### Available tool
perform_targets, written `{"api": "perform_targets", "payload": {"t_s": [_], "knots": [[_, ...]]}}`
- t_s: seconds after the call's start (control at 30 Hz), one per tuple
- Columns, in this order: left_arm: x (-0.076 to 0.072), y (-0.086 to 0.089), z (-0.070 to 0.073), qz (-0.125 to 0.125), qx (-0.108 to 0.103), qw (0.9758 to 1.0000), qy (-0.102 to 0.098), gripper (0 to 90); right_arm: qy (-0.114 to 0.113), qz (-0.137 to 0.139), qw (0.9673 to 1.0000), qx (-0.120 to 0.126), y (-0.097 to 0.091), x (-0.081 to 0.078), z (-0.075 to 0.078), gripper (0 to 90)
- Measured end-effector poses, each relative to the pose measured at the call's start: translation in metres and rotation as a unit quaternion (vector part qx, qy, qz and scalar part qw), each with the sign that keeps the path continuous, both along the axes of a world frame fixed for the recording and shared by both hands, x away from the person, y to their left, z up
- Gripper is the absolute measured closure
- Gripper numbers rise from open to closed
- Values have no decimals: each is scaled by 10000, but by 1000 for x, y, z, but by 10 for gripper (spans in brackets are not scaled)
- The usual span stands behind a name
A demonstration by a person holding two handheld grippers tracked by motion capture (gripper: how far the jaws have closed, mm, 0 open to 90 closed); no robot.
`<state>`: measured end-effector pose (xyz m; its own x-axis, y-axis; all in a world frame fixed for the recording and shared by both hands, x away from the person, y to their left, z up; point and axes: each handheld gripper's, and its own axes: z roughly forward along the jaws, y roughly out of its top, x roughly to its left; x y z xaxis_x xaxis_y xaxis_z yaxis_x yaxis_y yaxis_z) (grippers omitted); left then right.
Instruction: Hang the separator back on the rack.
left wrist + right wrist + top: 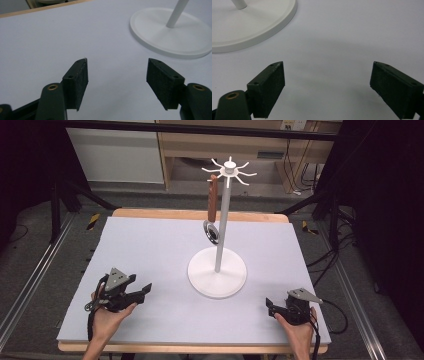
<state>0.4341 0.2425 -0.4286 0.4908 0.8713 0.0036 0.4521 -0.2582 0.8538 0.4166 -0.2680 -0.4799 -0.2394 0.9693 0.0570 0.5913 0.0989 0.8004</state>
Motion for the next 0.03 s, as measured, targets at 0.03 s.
{"api": "perform_targets", "payload": {"t_s": [0.03], "knots": [[0, 0, 0, 0, 0, 10000, 0, 328, 0, 0, 10000, 0, 0, 0, 0, 124]]}}
